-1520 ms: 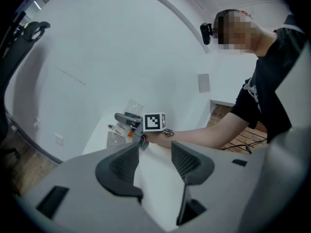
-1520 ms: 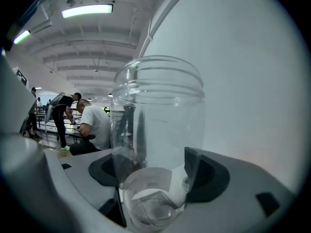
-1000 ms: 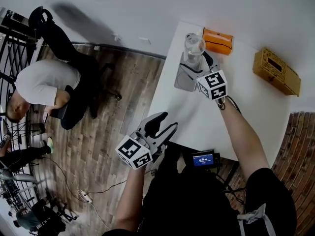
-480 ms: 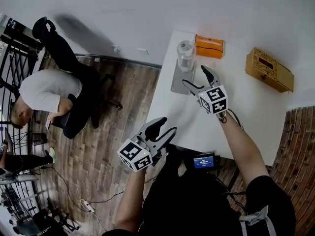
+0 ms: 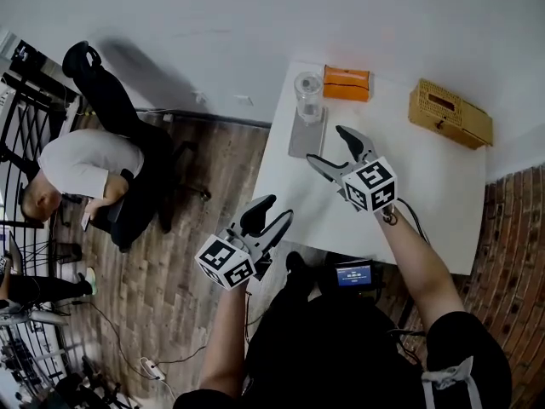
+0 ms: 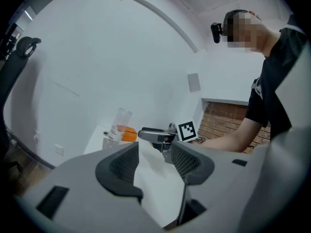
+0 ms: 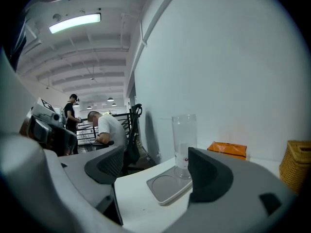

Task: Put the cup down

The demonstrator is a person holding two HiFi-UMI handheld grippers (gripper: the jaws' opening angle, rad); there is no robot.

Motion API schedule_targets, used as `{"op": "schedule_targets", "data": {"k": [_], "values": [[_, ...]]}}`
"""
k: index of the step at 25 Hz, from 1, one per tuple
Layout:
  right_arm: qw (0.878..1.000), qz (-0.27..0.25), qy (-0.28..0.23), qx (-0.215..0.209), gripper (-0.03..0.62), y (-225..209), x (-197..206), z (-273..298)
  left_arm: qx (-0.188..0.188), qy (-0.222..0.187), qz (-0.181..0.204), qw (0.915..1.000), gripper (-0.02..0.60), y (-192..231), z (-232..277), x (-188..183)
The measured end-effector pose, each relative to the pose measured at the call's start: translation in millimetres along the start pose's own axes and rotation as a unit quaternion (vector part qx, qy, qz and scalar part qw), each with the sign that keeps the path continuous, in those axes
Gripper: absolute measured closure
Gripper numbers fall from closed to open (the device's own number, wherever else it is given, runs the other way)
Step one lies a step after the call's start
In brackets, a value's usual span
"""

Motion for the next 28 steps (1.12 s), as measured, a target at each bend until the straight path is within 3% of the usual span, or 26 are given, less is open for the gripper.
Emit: {"op": "schedule_targets", "data": {"k": [13, 28], "values": [[0.998, 0.048, -0.049, -0.009, 0.168, 42, -52, -77, 0.058, -0.013, 0.048, 0.9971, 0.364, -33, 9, -21], [0.994, 0.087, -0.051, 0.035, 0.166, 55, -23, -119, 0.086, -0.009, 0.071, 0.9937, 0.365, -41, 17, -26]]}}
Point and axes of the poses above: the fingertips, and each gripper's own axes: z forward along the fingers, y to its left, x out of its underside, the point moved 10 cm from there along -z, backward along the fingers
